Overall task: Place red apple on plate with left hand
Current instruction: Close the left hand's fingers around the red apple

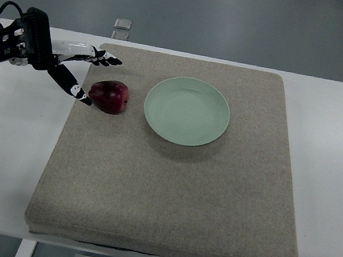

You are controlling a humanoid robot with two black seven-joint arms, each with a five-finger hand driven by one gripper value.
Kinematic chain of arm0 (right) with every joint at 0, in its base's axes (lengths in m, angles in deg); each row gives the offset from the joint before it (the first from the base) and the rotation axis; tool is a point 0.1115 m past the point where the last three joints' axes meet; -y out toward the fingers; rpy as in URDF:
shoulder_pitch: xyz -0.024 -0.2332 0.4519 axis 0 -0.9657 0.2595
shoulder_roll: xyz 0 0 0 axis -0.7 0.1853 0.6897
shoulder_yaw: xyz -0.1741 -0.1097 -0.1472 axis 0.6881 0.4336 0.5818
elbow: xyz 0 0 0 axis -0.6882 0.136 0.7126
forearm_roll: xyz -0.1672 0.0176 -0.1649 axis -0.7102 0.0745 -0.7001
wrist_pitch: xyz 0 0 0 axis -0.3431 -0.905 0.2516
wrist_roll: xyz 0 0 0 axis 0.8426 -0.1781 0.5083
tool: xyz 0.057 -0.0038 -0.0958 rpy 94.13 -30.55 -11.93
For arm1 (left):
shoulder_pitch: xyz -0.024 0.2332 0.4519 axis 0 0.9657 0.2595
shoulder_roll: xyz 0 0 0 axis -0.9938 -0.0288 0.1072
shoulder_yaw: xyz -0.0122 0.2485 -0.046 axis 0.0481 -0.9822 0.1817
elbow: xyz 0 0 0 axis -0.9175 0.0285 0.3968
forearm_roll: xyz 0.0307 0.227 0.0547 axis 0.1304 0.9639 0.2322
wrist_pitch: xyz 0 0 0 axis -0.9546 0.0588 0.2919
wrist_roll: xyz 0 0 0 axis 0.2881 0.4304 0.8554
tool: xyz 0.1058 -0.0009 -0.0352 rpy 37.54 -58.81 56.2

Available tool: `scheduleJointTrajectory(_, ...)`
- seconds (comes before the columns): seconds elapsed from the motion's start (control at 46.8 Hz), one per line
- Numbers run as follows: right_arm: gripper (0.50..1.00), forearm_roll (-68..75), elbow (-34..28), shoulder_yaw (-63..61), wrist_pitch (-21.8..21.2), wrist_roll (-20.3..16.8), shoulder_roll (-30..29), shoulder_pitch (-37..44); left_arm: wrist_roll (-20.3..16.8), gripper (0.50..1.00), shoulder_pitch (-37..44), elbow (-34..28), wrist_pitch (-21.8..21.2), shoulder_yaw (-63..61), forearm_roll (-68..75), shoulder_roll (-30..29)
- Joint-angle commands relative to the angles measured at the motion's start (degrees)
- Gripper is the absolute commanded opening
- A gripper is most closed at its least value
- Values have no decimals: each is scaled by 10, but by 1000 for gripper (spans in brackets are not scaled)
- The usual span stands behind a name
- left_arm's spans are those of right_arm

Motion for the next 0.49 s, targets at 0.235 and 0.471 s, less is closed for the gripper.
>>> scheduleJointTrajectory(0.235,932,0,0,0,0,0,0,0,0,994,12,-38,-44,-10,38,64)
scheduleJointTrajectory(0.471,932,0,0,0,0,0,0,0,0,994,10,-50,-43,-14,38,69)
